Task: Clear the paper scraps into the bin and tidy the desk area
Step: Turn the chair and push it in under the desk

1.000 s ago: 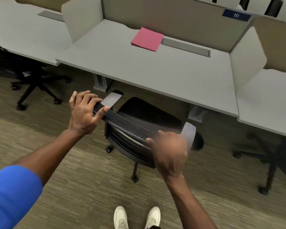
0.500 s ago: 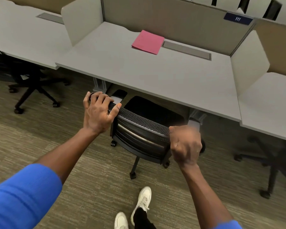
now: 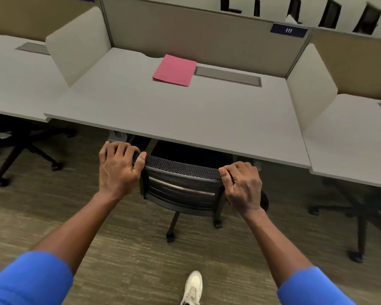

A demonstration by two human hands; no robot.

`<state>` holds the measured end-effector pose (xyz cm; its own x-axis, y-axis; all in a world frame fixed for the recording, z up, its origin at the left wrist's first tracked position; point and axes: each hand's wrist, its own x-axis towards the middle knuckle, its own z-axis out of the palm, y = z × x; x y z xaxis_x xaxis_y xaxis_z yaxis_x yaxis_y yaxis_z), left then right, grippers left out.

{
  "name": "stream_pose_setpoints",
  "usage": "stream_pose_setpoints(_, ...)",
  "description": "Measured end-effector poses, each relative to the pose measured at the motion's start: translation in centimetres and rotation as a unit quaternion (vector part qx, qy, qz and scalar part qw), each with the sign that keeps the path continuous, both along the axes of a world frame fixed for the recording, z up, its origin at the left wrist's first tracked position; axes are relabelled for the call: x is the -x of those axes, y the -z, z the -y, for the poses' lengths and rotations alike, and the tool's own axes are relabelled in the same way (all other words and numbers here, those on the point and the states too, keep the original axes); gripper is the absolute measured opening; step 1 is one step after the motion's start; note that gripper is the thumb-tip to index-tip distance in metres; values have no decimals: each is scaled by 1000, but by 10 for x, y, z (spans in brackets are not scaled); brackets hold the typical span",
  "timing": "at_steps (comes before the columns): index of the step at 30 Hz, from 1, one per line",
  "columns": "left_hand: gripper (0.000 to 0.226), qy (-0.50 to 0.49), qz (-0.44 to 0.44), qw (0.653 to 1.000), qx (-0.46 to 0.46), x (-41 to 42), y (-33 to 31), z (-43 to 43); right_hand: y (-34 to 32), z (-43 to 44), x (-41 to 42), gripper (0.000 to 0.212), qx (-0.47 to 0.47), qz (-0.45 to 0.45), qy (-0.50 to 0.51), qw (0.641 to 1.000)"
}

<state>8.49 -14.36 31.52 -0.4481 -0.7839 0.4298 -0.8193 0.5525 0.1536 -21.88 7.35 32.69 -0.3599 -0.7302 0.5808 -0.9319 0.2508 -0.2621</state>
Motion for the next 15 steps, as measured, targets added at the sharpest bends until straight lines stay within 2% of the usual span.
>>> stream_pose_setpoints(15, 57, -29, -17, 999, -19, 61, -9, 53, 6, 73, 61, 52, 3, 33, -14, 999)
